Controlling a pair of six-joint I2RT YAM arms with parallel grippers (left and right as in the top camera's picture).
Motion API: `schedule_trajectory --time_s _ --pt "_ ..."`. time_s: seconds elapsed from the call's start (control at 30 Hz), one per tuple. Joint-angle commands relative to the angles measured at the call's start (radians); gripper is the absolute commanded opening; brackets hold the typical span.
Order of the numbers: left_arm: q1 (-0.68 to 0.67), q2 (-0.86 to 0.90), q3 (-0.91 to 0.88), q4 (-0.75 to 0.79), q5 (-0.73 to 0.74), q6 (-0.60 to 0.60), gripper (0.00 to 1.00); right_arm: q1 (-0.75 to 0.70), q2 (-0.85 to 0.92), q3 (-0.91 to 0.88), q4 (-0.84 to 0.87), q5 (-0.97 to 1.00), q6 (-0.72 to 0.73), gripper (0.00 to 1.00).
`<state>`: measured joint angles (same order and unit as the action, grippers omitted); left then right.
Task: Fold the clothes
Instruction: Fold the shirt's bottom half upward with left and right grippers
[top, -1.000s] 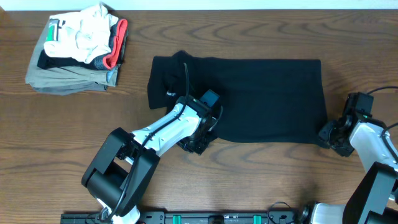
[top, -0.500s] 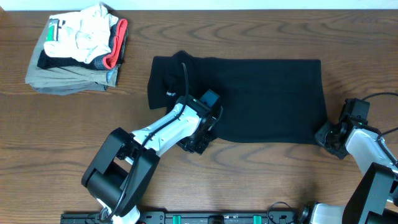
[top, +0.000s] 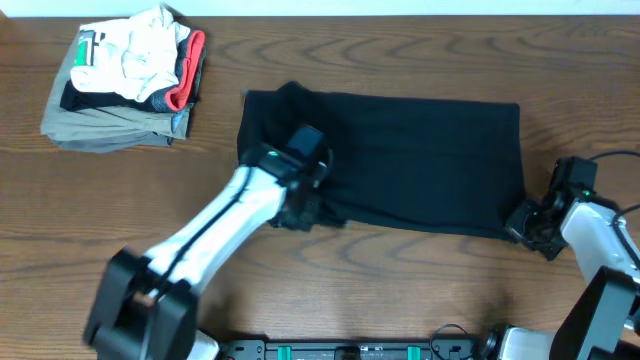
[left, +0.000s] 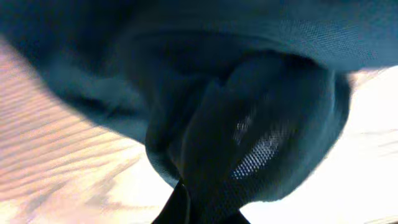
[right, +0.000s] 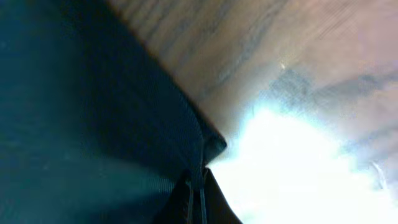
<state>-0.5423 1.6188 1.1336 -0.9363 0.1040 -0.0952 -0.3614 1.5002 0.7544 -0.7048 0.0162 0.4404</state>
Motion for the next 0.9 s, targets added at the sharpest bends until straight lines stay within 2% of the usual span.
schedule_trajectory --time_s 0.0,0.2,0.5,0.7,0.87 --pt "0.039 -0.088 0.018 -0.005 -0.010 -0.042 0.06 -0.021 -0.047 0.100 -0.054 -0.025 -0.033 0.01" --pt "0.051 -0.169 0.018 -0.009 -0.011 -0.042 0.06 -0.038 -0.051 0.220 -0.208 -0.025 -0.064 0.01" --pt "0.051 -0.182 0.018 -0.093 -0.011 -0.042 0.06 -0.087 -0.076 0.316 -0.396 -0.056 -0.121 0.01" --pt "0.051 -0.229 0.018 -0.104 -0.011 -0.064 0.06 -0.093 -0.148 0.316 -0.435 -0.073 -0.124 0.01" --pt "0.051 -0.252 0.018 0.025 -0.012 -0.063 0.06 -0.090 -0.161 0.314 -0.372 -0.097 -0.123 0.01"
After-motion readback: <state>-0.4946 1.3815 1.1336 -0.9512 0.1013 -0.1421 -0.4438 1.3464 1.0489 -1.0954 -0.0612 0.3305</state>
